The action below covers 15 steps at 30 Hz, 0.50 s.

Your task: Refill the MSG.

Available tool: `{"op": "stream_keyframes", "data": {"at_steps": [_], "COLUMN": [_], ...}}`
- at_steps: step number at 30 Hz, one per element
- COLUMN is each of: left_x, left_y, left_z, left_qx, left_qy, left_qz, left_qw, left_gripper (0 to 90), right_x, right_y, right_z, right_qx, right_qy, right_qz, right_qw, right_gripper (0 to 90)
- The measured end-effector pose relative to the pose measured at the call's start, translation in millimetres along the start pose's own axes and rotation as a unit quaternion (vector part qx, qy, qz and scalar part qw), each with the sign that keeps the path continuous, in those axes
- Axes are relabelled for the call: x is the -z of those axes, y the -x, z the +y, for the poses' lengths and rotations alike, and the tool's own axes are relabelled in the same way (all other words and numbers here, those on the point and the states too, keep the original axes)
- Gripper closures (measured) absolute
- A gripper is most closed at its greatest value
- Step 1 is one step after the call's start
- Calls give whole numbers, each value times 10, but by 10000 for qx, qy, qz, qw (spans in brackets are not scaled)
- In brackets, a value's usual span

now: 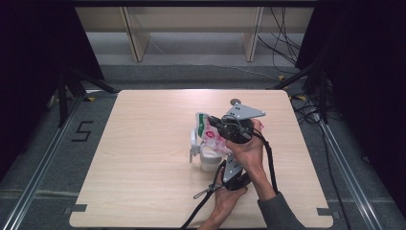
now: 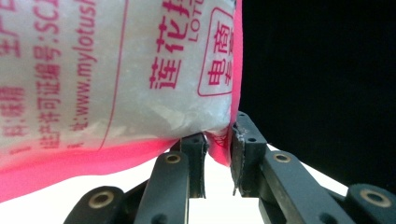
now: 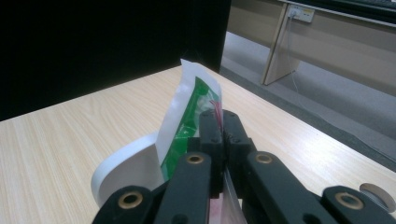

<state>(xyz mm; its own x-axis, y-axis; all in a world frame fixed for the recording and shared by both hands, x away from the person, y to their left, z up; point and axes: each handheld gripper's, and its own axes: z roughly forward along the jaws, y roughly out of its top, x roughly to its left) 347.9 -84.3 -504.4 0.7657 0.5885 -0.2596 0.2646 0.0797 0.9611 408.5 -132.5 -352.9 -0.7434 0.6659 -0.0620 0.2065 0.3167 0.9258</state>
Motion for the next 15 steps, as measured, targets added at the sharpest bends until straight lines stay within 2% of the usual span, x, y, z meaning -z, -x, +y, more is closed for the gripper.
{"op": "stream_keyframes", "data": {"at_steps": [2,3,6,9,10,11,12,14,15], "left_x": [1,4,10,11,15,27,18,28,36], "left_y": [-2,-4,-9,-15,-18,-19,-23,-25,-26], "left_z": [-5,-7,-13,-18,-18,-12,-19,-17,-15], "left_qx": [3,6,-4,-36,-58,-94,-71,-91,-118], "left_qy": [-18,-33,-43,-77,-96,-194,-105,-139,-163], "left_qz": [-8,-9,-23,7,5,54,-1,-10,-22], "left_qw": [10000,10000,10000,10000,9999,9998,9999,9999,9998], "left_gripper": [766,766,765,764,764,764,764,764,761], "right_x": [-2,2,20,29,38,45,45,63,59], "right_y": [0,12,16,35,16,35,40,11,23], "right_z": [-1,2,1,1,-3,2,3,4,6], "right_qx": [11,96,23,110,-144,12,46,-121,-78], "right_qy": [41,54,49,131,73,80,110,23,87], "right_qz": [18,-13,38,-16,54,44,60,82,128], "right_qw": [10000,9999,10000,9999,9999,10000,9999,9999,9998], "right_gripper": [900,900,900,900,900,900,900,900,900]}}
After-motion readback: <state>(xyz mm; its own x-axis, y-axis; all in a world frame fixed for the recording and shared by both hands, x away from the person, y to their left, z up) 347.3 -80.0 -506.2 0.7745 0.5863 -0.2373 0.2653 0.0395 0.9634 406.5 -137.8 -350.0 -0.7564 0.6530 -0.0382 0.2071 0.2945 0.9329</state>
